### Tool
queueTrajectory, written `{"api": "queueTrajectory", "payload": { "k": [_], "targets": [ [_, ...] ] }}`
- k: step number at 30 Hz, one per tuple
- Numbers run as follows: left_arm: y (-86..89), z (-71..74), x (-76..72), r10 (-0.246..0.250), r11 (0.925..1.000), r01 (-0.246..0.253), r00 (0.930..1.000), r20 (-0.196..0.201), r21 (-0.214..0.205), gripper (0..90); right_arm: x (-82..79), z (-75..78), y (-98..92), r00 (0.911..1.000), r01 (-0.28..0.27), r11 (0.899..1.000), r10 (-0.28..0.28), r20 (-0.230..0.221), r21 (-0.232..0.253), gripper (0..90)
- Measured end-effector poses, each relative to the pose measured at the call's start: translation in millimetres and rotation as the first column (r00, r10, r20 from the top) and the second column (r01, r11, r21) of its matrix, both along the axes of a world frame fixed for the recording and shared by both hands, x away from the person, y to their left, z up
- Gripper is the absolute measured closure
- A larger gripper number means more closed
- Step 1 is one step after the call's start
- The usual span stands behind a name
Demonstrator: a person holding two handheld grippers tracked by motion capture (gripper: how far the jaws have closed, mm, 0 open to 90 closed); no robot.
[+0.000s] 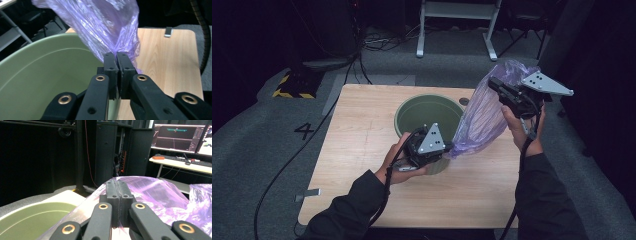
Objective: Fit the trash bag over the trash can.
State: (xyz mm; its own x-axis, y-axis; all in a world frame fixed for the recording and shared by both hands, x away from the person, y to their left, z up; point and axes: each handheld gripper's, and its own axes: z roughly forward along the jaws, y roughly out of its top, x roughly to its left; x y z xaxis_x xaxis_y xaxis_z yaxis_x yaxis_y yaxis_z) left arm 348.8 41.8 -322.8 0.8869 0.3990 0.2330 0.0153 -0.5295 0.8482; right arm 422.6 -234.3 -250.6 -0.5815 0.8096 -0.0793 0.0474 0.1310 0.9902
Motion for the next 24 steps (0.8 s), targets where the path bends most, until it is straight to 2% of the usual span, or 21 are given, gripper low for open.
{"api": "queueTrajectory", "payload": {
  "k": [5,7,8,9,13,17,24],
  "targets": [
    [12.1,10.9,4.2,0.070,0.9969,-0.069,0.9969,0.035,-0.039,88.8,-2.2,0.8,-4.0,0.9999,-0.011,1.000,0.011,-0.002,0.000,90.0],
    [18.5,15.5,7.8,0.101,0.9931,-0.098,0.9943,0.034,-0.063,89.0,-2.6,1.2,-4.7,0.9998,-0.019,1.000,0.019,-0.002,-0.006,90.0],
    [18.5,15.5,7.8,0.101,0.9931,-0.098,0.9943,0.034,-0.063,89.0,-2.6,1.2,-4.5,0.9995,-0.031,0.999,0.031,-0.008,-0.009,90.0],
    [25.1,19.1,11.8,0.131,0.9890,-0.127,0.9903,0.045,-0.075,89.1,-2.5,0.9,-4.0,0.9992,-0.040,0.999,0.040,-0.010,-0.017,89.3],
    [39.1,20.6,20.1,0.160,0.9840,-0.156,0.9863,0.042,-0.087,89.2,-2.3,-2.6,1.4,0.9971,-0.072,0.996,0.071,-0.026,-0.053,83.9],
    [50.1,15.9,28.9,0.200,0.9784,-0.197,0.9791,0.039,-0.061,89.3,-2.3,-11.1,7.2,0.9935,-0.102,0.991,0.097,-0.060,-0.083,75.3],
    [60.5,3.9,44.8,0.222,0.9751,-0.222,0.9750,0.017,-0.008,89.3,-4.3,-27.8,8.6,0.9756,-0.168,0.980,0.150,-0.160,-0.104,47.4]
  ]
}}
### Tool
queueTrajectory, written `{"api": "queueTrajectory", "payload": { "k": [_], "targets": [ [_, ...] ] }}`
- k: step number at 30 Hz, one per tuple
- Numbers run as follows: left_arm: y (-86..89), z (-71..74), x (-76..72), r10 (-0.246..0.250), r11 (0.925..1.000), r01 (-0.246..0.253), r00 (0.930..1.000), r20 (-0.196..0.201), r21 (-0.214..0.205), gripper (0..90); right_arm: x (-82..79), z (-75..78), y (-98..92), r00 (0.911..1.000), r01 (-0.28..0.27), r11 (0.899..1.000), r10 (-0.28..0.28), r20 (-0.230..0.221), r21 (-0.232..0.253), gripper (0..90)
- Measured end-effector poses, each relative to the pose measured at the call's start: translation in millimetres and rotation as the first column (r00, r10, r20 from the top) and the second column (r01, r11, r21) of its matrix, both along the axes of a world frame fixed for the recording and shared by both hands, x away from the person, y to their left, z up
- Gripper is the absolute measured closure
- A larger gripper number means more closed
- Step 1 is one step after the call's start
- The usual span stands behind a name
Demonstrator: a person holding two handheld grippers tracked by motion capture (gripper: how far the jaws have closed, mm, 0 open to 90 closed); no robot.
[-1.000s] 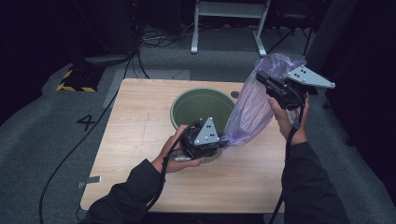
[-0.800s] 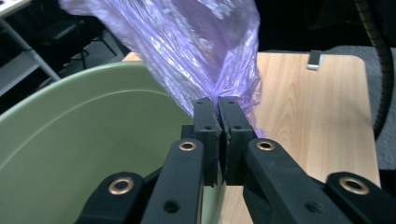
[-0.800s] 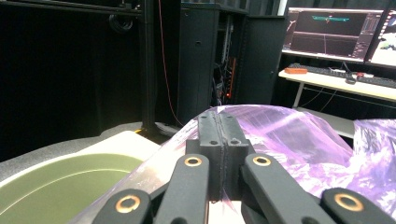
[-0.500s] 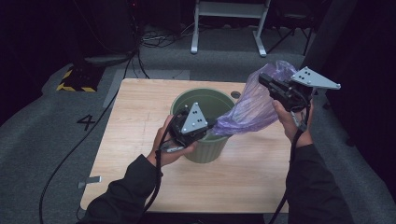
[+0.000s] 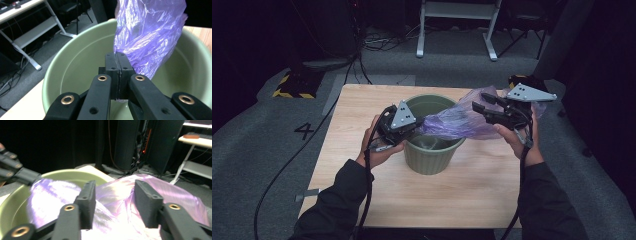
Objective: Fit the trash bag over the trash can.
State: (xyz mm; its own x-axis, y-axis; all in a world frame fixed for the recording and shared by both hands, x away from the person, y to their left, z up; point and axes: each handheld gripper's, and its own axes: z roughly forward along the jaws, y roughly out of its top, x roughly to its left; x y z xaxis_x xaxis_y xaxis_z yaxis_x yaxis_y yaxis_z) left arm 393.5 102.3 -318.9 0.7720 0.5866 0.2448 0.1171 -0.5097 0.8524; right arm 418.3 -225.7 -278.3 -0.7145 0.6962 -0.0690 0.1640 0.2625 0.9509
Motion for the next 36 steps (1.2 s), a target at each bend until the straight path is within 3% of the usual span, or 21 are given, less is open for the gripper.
{"api": "queueTrajectory", "payload": {
  "k": [3,8,18,23,28,33,36],
  "targets": [
    [3.7,-3.2,3.8,0.006,0.9999,-0.006,1.0000,-0.006,0.012,89.3,-5.3,-5.1,-2.0,0.9997,-0.009,1.000,0.009,-0.021,-0.011,39.2],
    [8.5,-8.0,8.2,0.018,0.9997,-0.018,0.9997,-0.017,0.015,89.3,-21.7,-16.4,-8.6,0.9984,-0.054,0.998,0.053,-0.021,-0.039,33.7],
    [11.1,-14.5,17.3,0.032,0.9991,-0.031,0.9993,-0.022,0.029,89.1,-54.0,-57.2,-23.3,0.9964,-0.084,0.995,0.084,-0.007,-0.057,26.2],
    [11.0,-17.7,20.9,0.039,0.9985,-0.038,0.9989,-0.025,0.039,89.1,-62.0,-78.6,-25.7,0.9993,-0.034,0.995,0.035,0.015,-0.097,25.0],
    [14.1,-20.4,24.9,0.050,0.9980,-0.049,0.9982,-0.031,0.040,89.1,-57.0,-94.3,-28.3,0.9991,0.037,0.993,-0.035,0.022,-0.115,24.8],
    [15.2,-23.0,29.1,0.058,0.9981,-0.057,0.9973,-0.045,0.024,89.0,-46.6,-109.4,-30.3,0.9910,0.131,0.986,-0.133,-0.012,-0.101,31.6],
    [16.0,-23.6,32.5,0.056,0.9984,-0.056,0.9972,-0.051,0.007,88.9,-40.5,-116.9,-36.3,0.9904,0.134,0.990,-0.136,-0.025,-0.051,56.0]
  ]
}}
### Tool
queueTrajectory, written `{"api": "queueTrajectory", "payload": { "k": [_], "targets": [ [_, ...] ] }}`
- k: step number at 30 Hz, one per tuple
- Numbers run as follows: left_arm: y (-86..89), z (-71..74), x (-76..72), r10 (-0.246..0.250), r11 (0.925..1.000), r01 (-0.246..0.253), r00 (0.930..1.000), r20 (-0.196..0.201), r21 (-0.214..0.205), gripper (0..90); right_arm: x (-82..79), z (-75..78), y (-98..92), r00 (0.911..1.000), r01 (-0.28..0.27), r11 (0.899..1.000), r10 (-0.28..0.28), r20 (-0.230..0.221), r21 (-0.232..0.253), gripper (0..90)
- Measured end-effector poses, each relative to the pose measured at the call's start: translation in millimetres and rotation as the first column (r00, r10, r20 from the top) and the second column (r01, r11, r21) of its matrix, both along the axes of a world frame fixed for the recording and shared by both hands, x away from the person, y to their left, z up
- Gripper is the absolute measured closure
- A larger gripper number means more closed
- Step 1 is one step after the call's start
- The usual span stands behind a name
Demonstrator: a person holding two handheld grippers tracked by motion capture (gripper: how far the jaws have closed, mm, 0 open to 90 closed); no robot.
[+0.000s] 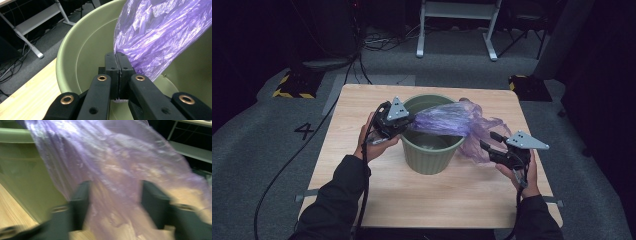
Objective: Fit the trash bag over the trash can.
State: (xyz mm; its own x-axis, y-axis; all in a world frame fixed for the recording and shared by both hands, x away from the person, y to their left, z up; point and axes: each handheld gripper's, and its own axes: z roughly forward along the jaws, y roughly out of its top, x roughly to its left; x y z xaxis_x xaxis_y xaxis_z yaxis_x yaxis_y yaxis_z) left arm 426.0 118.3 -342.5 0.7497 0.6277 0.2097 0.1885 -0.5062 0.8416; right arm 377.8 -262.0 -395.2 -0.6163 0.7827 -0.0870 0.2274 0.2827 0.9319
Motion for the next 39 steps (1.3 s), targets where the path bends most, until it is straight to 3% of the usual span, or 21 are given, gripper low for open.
{"api": "queueTrajectory", "payload": {
  "k": [3,7,17,20,22,25,28,30,36,38,39],
  "targets": [
    [1.8,-0.1,0.4,0.001,1.0000,-0.001,1.0000,-0.004,-0.009,88.2,2.4,-5.5,-5.4,0.9997,-0.024,0.999,0.024,0.008,0.041,75.3],
    [2.8,0.1,0.1,0.005,0.9999,-0.005,1.0000,-0.001,-0.016,86.7,2.3,-5.9,-9.8,0.9990,-0.034,0.996,0.031,0.033,0.088,89.1],
    [2.7,-2.3,1.1,-0.004,1.0000,0.004,1.0000,-0.006,-0.008,85.4,-3.1,6.0,-15.2,0.9940,-0.002,0.991,-0.012,0.108,0.135,90.0],
    [3.1,-2.5,1.3,-0.006,1.0000,0.006,1.0000,-0.006,-0.001,85.6,-3.7,9.2,-15.8,0.9926,0.002,0.992,-0.017,0.120,0.127,90.0],
    [4.1,-2.1,1.7,0.014,0.9998,-0.014,0.9999,-0.004,-0.011,78.7,-4.2,10.9,-16.3,0.9917,0.004,0.992,-0.020,0.127,0.126,90.0],
    [6.4,-1.6,1.5,0.005,0.9993,-0.006,0.9997,-0.023,-0.038,58.8,-4.1,13.6,-17.8,0.9909,0.008,0.992,-0.025,0.132,0.130,90.0],
    [6.4,-1.2,0.6,0.007,0.9996,-0.008,0.9996,-0.027,-0.028,37.1,-3.7,15.6,-18.6,0.9903,0.015,0.991,-0.033,0.135,0.134,90.0],
    [11.1,2.8,-2.7,0.001,0.9969,-0.002,0.9999,-0.017,-0.079,27.4,-3.5,19.6,-18.4,0.9895,0.019,0.992,-0.037,0.140,0.128,90.0],
    [26.5,12.0,-8.6,-0.063,0.9727,0.057,0.9978,-0.021,-0.225,20.9,-5.3,31.0,-16.1,0.9848,0.027,0.994,-0.045,0.168,0.110,90.0],
    [26.3,12.9,-10.2,-0.076,0.9721,0.068,0.9968,-0.025,-0.224,21.0,-5.1,35.3,-16.1,0.9827,0.037,0.994,-0.056,0.177,0.107,90.0],
    [24.6,13.2,-10.8,-0.067,0.9763,0.062,0.9976,-0.019,-0.207,21.2,-4.9,37.2,-16.5,0.9822,0.040,0.993,-0.059,0.178,0.107,90.0]
  ]
}}
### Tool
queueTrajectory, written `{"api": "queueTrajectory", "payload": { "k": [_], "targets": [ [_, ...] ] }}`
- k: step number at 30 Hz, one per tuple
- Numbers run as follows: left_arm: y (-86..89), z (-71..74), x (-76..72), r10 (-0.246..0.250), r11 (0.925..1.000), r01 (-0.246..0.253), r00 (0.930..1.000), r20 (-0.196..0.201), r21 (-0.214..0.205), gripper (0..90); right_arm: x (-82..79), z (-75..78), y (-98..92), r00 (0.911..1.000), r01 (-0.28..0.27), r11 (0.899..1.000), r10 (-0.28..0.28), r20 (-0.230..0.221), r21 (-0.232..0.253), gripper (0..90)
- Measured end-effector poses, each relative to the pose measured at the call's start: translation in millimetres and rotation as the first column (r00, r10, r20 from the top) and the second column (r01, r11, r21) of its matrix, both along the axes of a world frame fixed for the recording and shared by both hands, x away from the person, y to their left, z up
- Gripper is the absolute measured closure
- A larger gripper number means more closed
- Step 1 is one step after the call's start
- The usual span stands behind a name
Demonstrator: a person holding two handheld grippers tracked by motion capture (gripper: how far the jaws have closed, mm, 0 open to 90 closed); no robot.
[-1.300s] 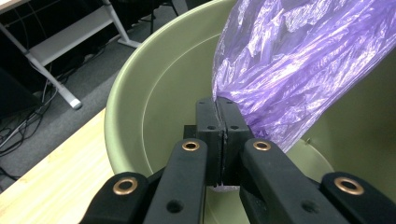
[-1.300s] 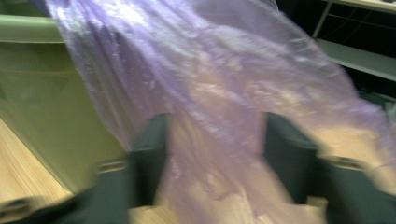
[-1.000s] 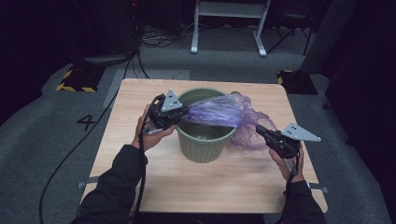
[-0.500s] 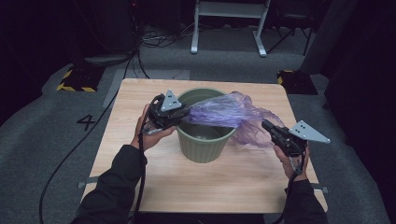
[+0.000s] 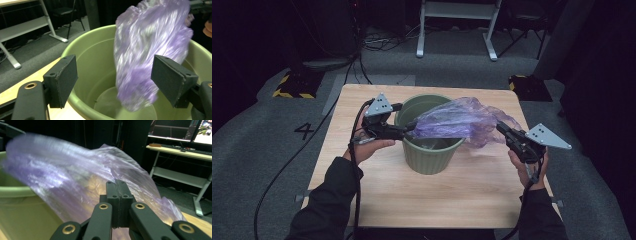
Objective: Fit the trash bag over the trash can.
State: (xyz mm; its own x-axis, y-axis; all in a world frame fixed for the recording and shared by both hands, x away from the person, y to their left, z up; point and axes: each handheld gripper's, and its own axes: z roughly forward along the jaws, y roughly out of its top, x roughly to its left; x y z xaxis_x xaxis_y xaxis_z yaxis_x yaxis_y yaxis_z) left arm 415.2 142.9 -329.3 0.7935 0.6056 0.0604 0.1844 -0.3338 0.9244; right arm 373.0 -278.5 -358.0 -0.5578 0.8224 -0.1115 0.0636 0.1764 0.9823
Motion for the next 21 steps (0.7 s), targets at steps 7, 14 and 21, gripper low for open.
{"api": "queueTrajectory", "payload": {
  "k": [7,14,21],
  "targets": [
    [-18.6,-2.0,0.2,0.002,0.9973,-0.003,1.0000,0.008,0.073,22.0,1.0,5.8,-4.8,0.9991,0.042,0.999,-0.042,0.010,0.008,90.0],
    [-26.9,5.4,-4.8,-0.045,0.9972,0.044,0.9987,0.023,0.061,18.7,-1.3,17.6,13.1,0.9988,0.022,0.998,-0.020,0.045,-0.062,90.0],
    [-50.9,13.5,-15.4,-0.134,0.9877,0.130,0.9901,0.041,0.088,17.3,-6.4,26.1,45.4,0.9959,-0.061,0.990,0.069,0.059,-0.127,90.0]
  ]
}}
